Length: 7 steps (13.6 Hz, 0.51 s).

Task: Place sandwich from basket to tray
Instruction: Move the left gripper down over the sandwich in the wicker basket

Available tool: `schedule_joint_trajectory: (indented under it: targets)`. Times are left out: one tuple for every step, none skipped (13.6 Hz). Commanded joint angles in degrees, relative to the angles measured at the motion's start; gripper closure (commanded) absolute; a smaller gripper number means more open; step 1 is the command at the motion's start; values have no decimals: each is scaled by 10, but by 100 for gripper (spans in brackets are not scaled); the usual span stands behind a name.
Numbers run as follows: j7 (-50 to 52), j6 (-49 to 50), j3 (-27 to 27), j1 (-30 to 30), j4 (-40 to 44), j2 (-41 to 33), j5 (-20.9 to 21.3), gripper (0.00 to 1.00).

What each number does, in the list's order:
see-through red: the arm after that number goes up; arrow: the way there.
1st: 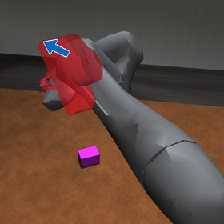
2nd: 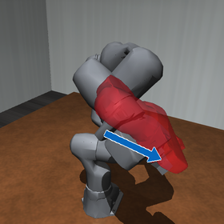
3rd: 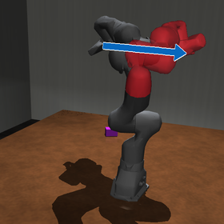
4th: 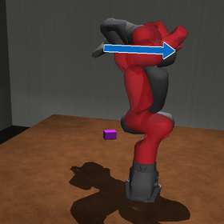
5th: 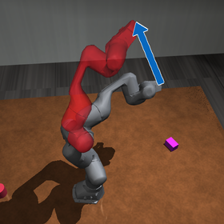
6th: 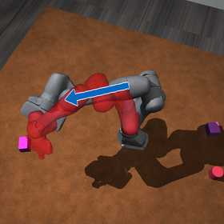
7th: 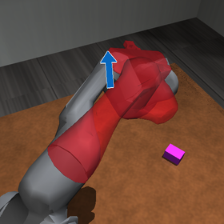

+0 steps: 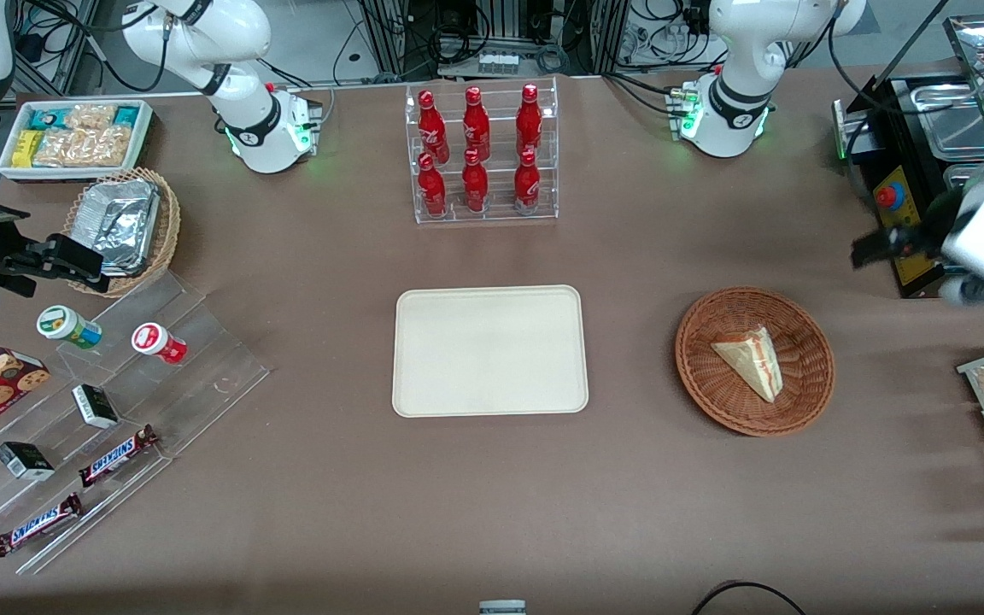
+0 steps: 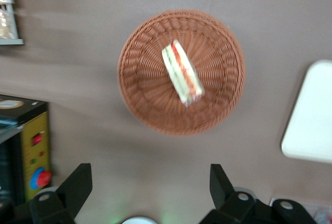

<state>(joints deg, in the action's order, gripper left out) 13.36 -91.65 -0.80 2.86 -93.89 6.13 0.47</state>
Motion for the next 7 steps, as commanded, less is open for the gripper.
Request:
schedule_joint_trajectory:
  targets:
    - [115,-123,6,20,-87,8,8,0]
    - [159,-171,6,24,-116,15,8,0]
    - [199,-214,6,24,-143,24,8,0]
    - [234,-254,6,24,-169,28,8,0]
    - [263,-303,5,24,-206,28,8,0]
    - [286,-357,6,24,-241,27,8,0]
    - [307,-401,6,24,-268,28,8,0]
